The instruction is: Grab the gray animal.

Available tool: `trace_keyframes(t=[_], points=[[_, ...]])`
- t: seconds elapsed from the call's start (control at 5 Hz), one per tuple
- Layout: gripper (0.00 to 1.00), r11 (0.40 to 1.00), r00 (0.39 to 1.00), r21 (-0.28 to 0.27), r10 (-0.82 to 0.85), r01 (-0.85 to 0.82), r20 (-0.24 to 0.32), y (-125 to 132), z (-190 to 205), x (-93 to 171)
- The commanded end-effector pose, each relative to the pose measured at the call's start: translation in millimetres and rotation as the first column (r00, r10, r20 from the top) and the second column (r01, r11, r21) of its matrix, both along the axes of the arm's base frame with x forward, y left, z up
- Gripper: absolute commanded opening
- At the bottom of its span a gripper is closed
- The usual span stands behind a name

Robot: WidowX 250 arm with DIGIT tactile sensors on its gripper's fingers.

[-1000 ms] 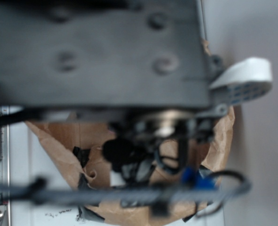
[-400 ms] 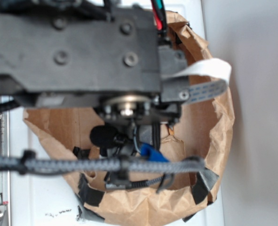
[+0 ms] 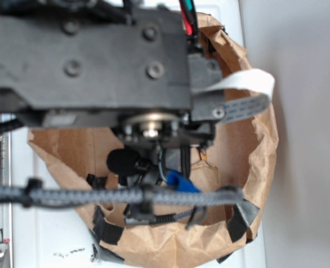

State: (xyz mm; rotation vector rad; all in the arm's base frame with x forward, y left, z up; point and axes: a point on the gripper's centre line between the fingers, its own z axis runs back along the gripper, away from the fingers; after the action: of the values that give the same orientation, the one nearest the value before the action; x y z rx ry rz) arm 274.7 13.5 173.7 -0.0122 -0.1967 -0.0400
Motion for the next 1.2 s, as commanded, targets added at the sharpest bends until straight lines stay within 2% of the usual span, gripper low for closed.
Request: trace_keyframes(t=[0.0,0.4,0.6,0.8,1.0], points=[[1.0,0.999,0.994,-0.04,-0.015,0.02,0.11,2.4,-23.0,30.7],[1.0,0.992,0.987,-0.022,-0.125,0.128,0.096,5.7,-48.3,29.9],[1.0,0.984,0.981,0.037,-0.176,0.174,0.08,1.0,-59.1,18.6],[1.0,0.985,0.985,0.05,-0.166,0.165,0.034,-1.4,-67.7,16.1],[1.0,0.981,0.983,0.075,-0.181,0.179,0.022,-8.1,-80.9,3.5]])
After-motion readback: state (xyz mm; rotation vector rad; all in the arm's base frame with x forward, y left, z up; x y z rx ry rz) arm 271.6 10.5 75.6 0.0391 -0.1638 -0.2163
